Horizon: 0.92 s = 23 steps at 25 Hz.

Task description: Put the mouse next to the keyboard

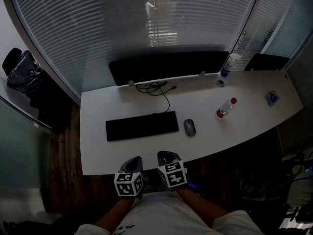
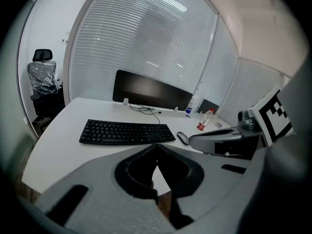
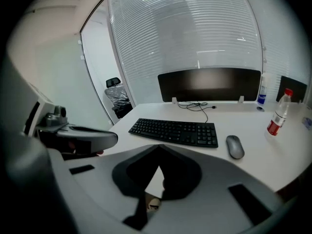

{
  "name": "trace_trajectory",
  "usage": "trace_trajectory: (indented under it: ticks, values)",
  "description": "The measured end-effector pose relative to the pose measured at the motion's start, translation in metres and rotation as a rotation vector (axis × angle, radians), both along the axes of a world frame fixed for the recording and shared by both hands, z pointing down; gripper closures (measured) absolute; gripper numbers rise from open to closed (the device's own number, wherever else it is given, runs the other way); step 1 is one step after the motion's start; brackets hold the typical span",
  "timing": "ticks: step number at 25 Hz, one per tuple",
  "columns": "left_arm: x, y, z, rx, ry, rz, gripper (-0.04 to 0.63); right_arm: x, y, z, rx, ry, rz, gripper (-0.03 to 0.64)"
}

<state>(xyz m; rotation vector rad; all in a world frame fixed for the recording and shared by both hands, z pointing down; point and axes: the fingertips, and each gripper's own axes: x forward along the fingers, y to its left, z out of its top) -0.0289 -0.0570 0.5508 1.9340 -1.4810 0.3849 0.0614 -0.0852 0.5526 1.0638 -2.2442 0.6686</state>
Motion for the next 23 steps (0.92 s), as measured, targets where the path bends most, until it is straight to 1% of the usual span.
trace_trajectory:
  ticks: [9,23]
  values:
    - [-0.01,-0.002,-0.007,0.035,-0.014,-0.004,0.591,-0.009,0.001,-0.008,0.009,-0.021,-0.005,0.614]
    - [-0.018,0.001,-0.009,0.04,-0.013,-0.017,0.591,-0.013,0.002,-0.012,0.017,-0.018,-0.014,0.614]
